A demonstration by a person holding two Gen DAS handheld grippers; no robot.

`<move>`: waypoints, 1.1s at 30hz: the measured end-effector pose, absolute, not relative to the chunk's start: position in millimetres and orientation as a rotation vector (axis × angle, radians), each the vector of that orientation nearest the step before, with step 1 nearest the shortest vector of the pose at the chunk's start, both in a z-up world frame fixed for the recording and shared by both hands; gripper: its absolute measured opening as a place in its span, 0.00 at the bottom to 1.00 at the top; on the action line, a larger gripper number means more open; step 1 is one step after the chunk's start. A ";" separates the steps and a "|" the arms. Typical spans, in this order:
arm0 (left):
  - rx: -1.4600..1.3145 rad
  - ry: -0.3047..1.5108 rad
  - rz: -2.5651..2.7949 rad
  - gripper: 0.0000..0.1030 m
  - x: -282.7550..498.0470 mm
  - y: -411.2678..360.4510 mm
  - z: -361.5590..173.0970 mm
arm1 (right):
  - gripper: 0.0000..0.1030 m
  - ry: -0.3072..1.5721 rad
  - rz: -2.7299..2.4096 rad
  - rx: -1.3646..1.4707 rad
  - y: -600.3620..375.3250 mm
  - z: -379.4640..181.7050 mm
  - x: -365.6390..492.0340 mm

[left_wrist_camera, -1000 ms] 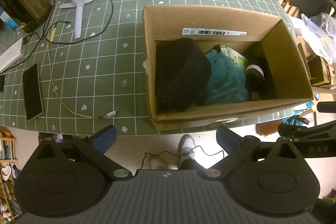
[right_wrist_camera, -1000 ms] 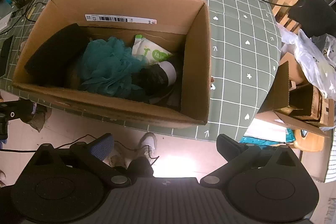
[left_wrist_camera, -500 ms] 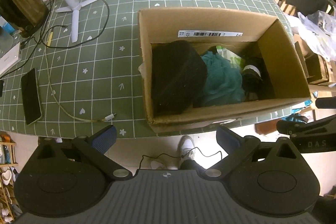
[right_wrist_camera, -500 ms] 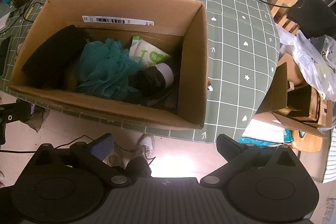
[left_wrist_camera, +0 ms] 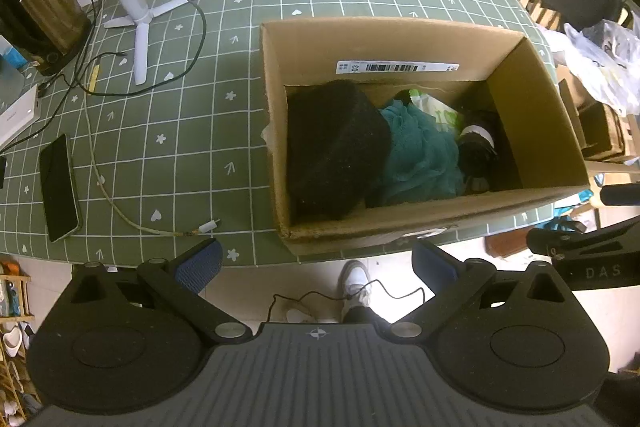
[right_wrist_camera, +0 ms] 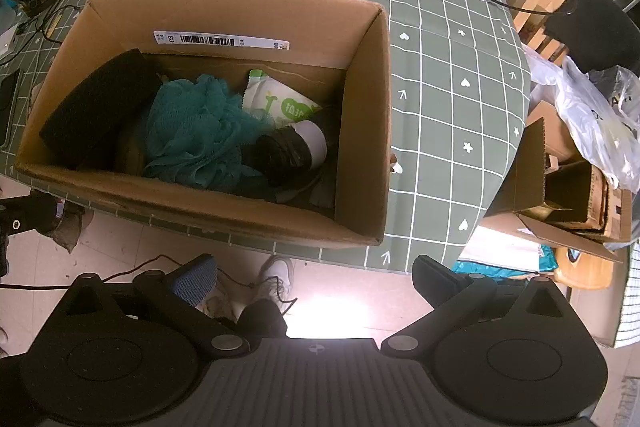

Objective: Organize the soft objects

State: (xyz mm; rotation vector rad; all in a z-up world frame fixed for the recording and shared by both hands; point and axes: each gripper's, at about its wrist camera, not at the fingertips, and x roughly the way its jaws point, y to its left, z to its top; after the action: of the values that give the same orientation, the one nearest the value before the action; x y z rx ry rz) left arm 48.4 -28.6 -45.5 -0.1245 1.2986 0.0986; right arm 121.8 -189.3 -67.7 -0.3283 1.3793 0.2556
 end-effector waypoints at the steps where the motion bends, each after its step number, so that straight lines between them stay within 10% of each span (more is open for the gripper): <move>1: -0.125 1.299 0.099 1.00 48.4 -28.6 -45.5 | 1.00 1.378 0.256 -0.328 -189.5 -67.4 121.8; 33: -0.123 1.283 0.107 1.00 45.0 -27.4 -42.4 | 1.00 1.373 0.260 -0.310 -190.1 -66.3 119.7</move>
State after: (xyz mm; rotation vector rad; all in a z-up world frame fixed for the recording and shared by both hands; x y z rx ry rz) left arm 45.0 -27.4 -42.4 -0.1234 1.2832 0.1075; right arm 119.7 -190.1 -66.3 -0.3099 1.3735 0.2600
